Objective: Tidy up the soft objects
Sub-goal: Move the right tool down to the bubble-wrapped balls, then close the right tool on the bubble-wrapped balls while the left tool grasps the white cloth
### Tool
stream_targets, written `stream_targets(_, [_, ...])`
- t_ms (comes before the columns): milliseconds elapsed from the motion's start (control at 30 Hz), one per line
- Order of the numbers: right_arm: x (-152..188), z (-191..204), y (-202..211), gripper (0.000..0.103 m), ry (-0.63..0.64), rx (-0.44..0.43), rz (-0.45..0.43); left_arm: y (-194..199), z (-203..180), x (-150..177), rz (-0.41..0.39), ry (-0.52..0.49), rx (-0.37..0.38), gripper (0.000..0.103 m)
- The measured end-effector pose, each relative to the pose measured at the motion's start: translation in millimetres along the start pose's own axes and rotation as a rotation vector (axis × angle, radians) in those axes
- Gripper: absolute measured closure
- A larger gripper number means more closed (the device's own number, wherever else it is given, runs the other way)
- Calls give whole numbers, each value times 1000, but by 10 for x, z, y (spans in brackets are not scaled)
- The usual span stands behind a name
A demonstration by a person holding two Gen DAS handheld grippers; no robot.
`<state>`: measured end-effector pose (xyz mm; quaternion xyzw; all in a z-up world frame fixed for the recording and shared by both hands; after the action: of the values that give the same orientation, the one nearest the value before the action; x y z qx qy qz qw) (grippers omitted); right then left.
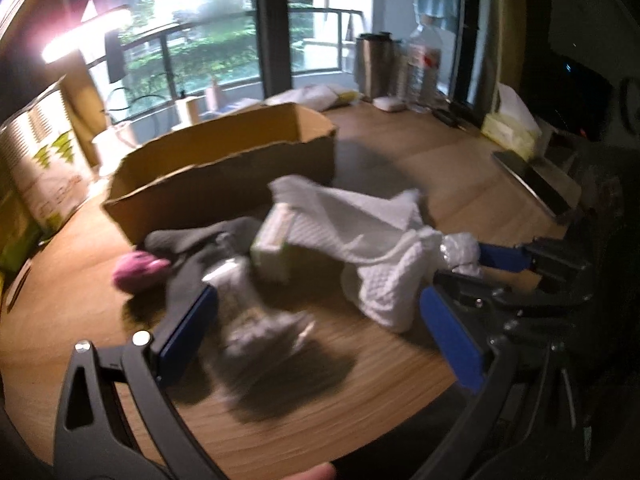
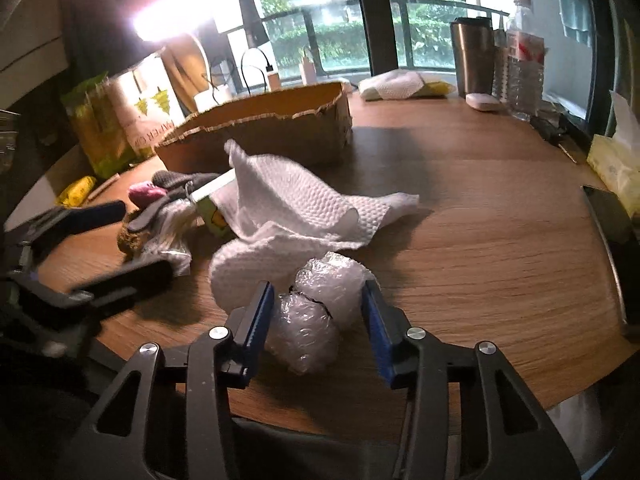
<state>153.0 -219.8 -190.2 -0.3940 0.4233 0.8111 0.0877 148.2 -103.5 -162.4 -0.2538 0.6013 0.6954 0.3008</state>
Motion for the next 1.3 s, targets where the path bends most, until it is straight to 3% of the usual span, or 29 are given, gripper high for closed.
stream_targets(233, [-23, -185, 210, 56, -15, 1, -49, -201, -302, -93, 54, -29, 87, 2])
stream_targets(333, [-15, -273, 282, 56, -9, 22, -54, -264, -401, -86, 82, -39, 113, 9])
stream_targets(700, [-72, -538, 516, 56, -11, 94, -106, -155, -412, -366, 15, -29, 118, 11])
stream_targets(867, [-121, -703, 456, 56, -6, 169, -90, -444, -499, -434, 49, -34, 117, 11])
stream_targets(1200, [-74, -921, 411, 56, -40, 178, -68, -908, -702, -444, 120, -72, 98, 11])
stream_targets(1233, [-76, -955, 423, 56, -46, 185, -69, -922, -735, -438, 115, -95, 91, 14])
stream_targets(1300, [-75, -1012, 445, 54, -61, 196, -71, -949, -777, -419, 128, -111, 105, 37])
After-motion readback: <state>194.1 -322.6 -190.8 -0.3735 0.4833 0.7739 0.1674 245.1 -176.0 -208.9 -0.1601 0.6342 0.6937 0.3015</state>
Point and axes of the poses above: each gripper's, at about its wrist camera, not at the fingertips, and y roughly against the way its jaws point, z to its left, x to its underside, the point moved 5 cm from there along -y, roughly the way its jaws point, and after that the axes turned 12 degrees about -x, right-handed, at the moved point
